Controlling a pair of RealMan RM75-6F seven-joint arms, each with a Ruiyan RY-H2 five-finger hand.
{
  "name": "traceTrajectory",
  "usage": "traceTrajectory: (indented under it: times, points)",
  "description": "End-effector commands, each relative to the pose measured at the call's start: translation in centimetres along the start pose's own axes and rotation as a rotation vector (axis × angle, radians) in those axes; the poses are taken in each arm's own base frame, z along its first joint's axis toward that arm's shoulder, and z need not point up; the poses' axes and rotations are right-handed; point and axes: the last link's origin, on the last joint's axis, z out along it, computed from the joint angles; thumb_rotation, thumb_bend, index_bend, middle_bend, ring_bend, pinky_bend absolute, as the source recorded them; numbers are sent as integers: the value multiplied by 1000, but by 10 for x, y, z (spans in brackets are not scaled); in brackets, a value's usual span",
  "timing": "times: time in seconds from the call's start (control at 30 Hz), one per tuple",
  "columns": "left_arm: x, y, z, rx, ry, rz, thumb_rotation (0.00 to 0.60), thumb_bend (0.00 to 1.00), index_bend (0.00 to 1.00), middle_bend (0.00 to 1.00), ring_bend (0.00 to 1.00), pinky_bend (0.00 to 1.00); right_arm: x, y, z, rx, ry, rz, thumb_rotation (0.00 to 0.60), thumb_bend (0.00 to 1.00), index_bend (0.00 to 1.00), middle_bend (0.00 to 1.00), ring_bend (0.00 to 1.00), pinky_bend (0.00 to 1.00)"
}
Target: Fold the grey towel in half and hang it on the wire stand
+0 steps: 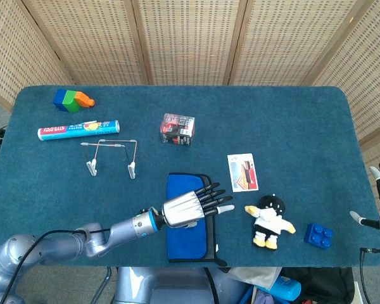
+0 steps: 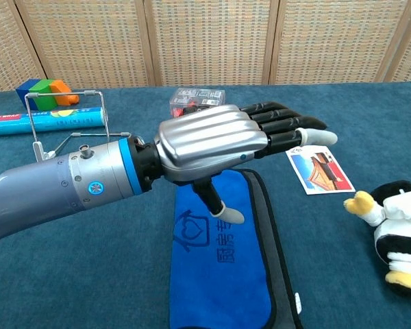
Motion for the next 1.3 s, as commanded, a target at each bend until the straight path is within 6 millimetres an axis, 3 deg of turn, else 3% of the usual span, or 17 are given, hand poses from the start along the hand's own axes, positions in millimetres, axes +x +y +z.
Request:
traceTrajectory:
  times: [0.03, 0.2, 0.5, 0.77, 1.07, 1.3]
  points:
    - [3, 0, 1, 11, 24, -31, 600, 99, 0, 0, 0, 0, 0, 0, 0, -1, 0, 0, 600, 0, 0, 0, 0, 0]
    - [10, -11, 1, 45, 49, 10, 600, 104, 0, 0, 0, 0, 0, 1, 0, -3, -3, 2, 600, 0, 0, 0, 0, 0]
    - [1, -55, 11, 313, -30, -12, 600, 171, 26, 0, 0, 0, -1, -1, 0, 5, -7, 0, 600, 0, 0, 0, 0, 0]
    - [-20, -83, 29, 591, -150, -215, 600, 215, 117, 0, 0, 0, -3, 0, 1, -2, -15, -5, 600, 0, 0, 0, 0, 0]
    - [-33, -92, 36, 733, -234, -186, 600, 227, 244, 0, 0, 0, -6, 2, 4, -13, -29, -3, 600, 0, 0, 0, 0, 0]
    - [-42, -94, 32, 822, -316, -180, 600, 282, 254, 0, 0, 0, -5, 3, 3, -13, -28, 0, 600, 0, 0, 0, 0, 0]
